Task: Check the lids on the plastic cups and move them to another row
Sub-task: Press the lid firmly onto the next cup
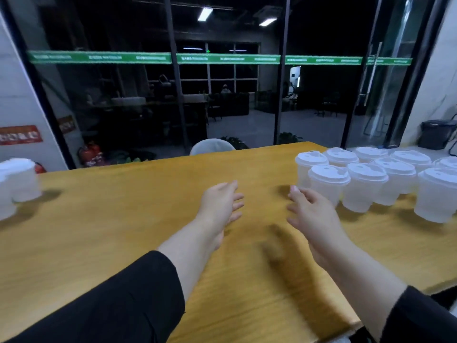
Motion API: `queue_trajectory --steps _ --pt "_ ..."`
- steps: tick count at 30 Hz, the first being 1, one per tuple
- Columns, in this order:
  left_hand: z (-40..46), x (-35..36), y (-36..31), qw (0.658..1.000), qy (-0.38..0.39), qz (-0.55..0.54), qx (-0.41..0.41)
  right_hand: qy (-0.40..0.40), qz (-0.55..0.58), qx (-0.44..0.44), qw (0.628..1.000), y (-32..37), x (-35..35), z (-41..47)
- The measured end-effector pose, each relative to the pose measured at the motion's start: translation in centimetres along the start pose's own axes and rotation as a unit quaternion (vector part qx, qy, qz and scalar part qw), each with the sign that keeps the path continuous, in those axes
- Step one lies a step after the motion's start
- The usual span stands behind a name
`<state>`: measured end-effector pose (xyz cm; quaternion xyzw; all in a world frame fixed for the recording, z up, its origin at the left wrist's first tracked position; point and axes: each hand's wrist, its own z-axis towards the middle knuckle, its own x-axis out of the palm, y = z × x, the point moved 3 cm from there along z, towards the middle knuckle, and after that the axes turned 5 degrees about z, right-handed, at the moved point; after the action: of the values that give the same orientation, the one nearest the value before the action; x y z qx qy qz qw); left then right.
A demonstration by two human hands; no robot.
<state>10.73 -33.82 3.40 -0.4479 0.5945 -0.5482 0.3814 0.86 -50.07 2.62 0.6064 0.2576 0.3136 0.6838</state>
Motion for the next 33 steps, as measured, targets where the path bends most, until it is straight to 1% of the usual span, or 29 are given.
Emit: queue_trajectory --steps 2,5,9,12,14,16,17,19,21,25,27,28,31,33 --pt "-1.4 -6.5 -0.5 0.997 -0.057 0.029 0.034 0.052 0.004 0.0 0.999 0.6 4.5 -1.5" --pt "-4.2 -17.0 -1.5 0.982 -0.156 0.086 0.071 0.131 0.006 -0.005 0.991 1.5 12.9 -4.6" --pt "-8.0 -30.2 -2.1 0.938 -0.287 0.164 0.101 0.238 0.026 -0.013 0.971 2.2 25.6 -9.9" --pt "-9.4 -37.1 -1.4 0.916 -0.351 0.171 0.096 0.303 0.026 -0.027 0.952 1.9 34.3 -13.8" --pt "-9.6 -40.2 -0.7 0.9 -0.382 0.187 0.091 0.327 0.014 -0.059 0.943 1.2 39.3 -15.5" --pt "-9.3 -42.5 0.2 0.88 -0.419 0.205 0.093 0.341 0.011 -0.085 0.936 0.4 43.5 -16.4" --pt "-9.2 -43.3 0.7 0.873 -0.437 0.196 0.094 0.35 0.012 -0.09 0.933 0.1 45.3 -16.7" --pt "-9.2 -44.2 1.3 0.862 -0.471 0.158 0.103 0.371 0.023 -0.093 0.924 -0.2 48.3 -17.5" --pt "-9.9 -44.4 1.0 0.842 -0.508 0.121 0.139 0.391 0.049 -0.081 0.916 -0.3 50.6 -18.4" --pt "-11.8 -45.0 0.0 0.765 -0.598 0.047 0.233 0.426 0.104 -0.034 0.898 -0.3 54.0 -20.7" --pt "-12.4 -45.5 0.0 0.736 -0.63 -0.004 0.247 0.441 0.127 -0.002 0.888 -0.3 55.3 -21.5" --pt "-12.5 -45.8 0.0 0.729 -0.64 -0.025 0.24 0.45 0.134 0.015 0.883 -0.3 55.8 -21.9" --pt "-12.4 -46.6 0.3 0.725 -0.653 -0.072 0.205 0.482 0.136 0.059 0.863 -0.4 56.8 -22.8" --pt "-11.9 -47.2 0.6 0.736 -0.647 -0.097 0.173 0.509 0.125 0.065 0.849 -0.3 57.2 -23.6"
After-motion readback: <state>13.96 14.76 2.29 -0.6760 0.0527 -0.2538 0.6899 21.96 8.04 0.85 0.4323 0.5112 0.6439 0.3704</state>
